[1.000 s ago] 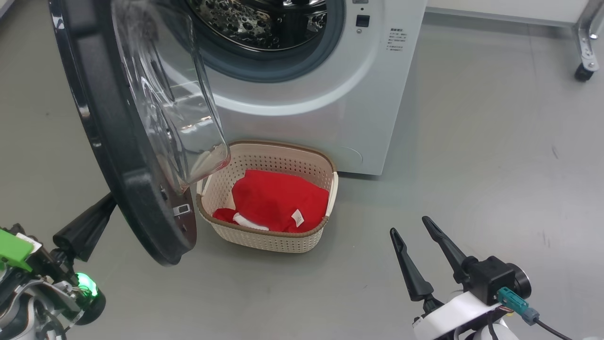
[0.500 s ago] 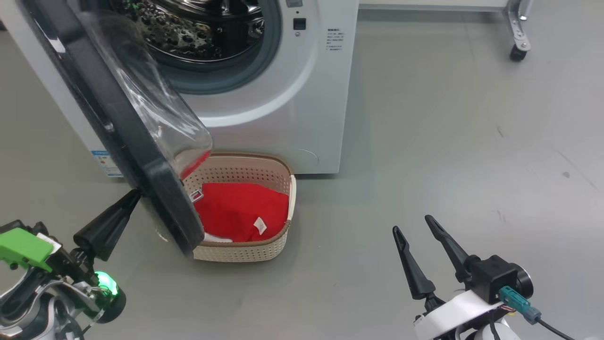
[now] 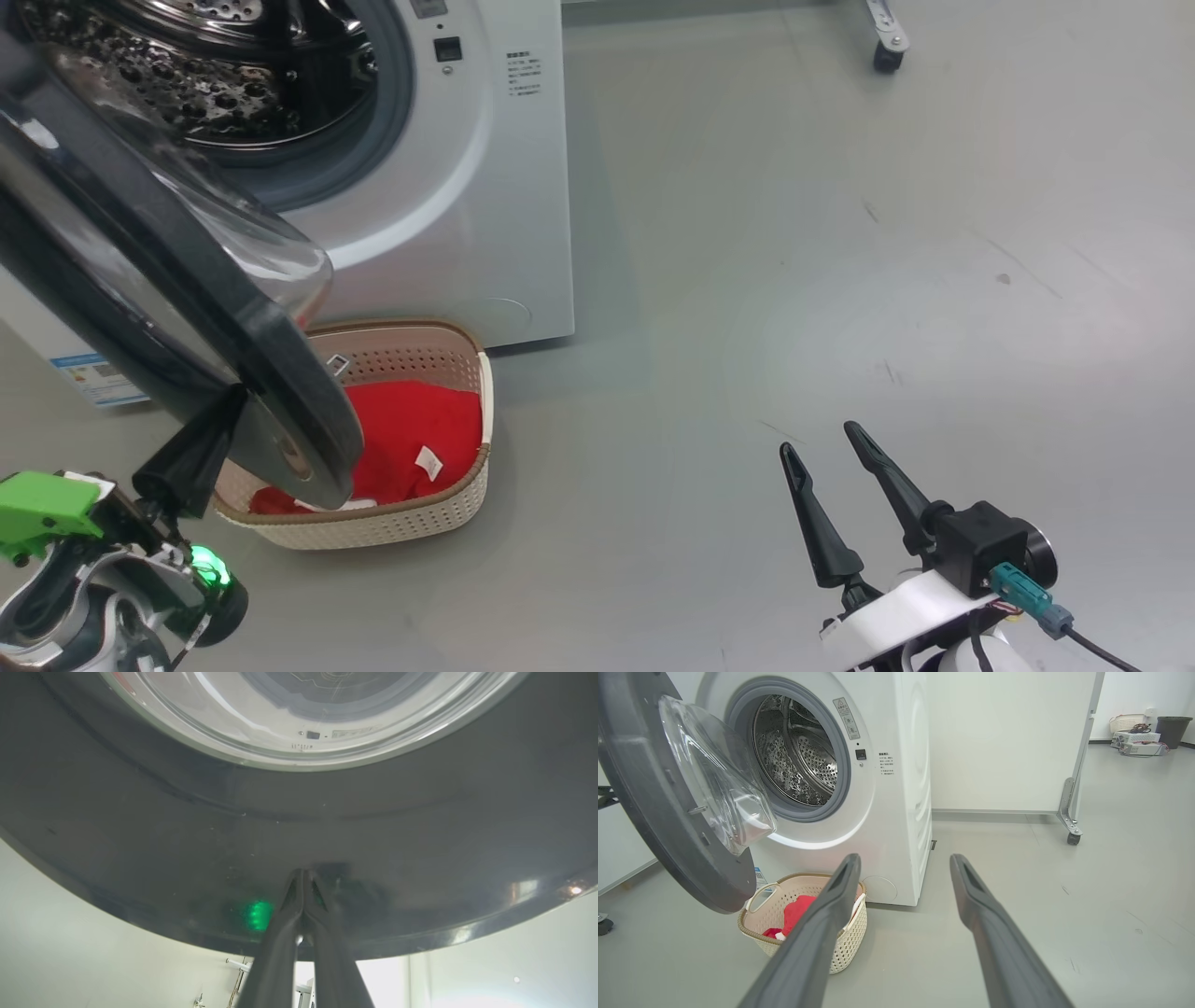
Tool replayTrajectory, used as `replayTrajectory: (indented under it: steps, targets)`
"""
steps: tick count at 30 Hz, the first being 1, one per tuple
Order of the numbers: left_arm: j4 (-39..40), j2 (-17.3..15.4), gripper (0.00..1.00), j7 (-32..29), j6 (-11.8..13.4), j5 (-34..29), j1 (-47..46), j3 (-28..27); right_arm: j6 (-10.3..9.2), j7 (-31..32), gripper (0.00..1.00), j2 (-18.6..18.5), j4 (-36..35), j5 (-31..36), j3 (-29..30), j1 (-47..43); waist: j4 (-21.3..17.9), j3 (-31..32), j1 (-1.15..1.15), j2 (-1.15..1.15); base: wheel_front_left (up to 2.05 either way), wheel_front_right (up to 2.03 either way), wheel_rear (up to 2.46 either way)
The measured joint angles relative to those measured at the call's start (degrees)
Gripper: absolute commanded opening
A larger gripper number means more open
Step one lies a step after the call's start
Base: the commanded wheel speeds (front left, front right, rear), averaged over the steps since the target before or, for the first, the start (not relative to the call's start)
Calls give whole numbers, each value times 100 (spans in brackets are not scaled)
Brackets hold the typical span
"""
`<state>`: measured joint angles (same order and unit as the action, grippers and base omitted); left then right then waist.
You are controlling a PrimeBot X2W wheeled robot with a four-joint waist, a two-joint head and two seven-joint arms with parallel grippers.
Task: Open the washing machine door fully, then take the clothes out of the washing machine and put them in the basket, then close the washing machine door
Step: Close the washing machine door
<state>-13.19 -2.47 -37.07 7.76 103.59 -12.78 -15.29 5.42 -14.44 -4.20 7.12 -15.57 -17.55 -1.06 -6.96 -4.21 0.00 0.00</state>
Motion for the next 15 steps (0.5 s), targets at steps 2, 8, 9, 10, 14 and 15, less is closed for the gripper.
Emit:
replayTrajectory:
  steps: [2,8,9,10,14,15]
  targets:
    - [-99,10,0,197,0,76,-79,-88,0,0,100,2,0,0,5,1,-122,-21,0,0,0,0,0]
    - [-209,30,0,635,0,193,-414,-220,0,0,100,16,-7,0,31,20,-483,-99,0,0,0,0,0]
    - [-223,36,0,705,0,212,-477,-241,0,0,100,16,-8,0,33,33,-539,-114,0,0,0,0,0]
    - [-238,43,0,776,0,230,-542,-255,0,0,100,19,-15,0,38,47,-595,-129,0,0,0,0,0]
    - [-247,66,0,1137,0,230,-779,-346,0,0,100,23,-32,0,58,62,-809,-194,0,0,0,0,0]
    - [-247,66,0,1137,0,230,-779,-346,0,0,100,23,-32,0,58,62,-809,-194,0,0,0,0,0]
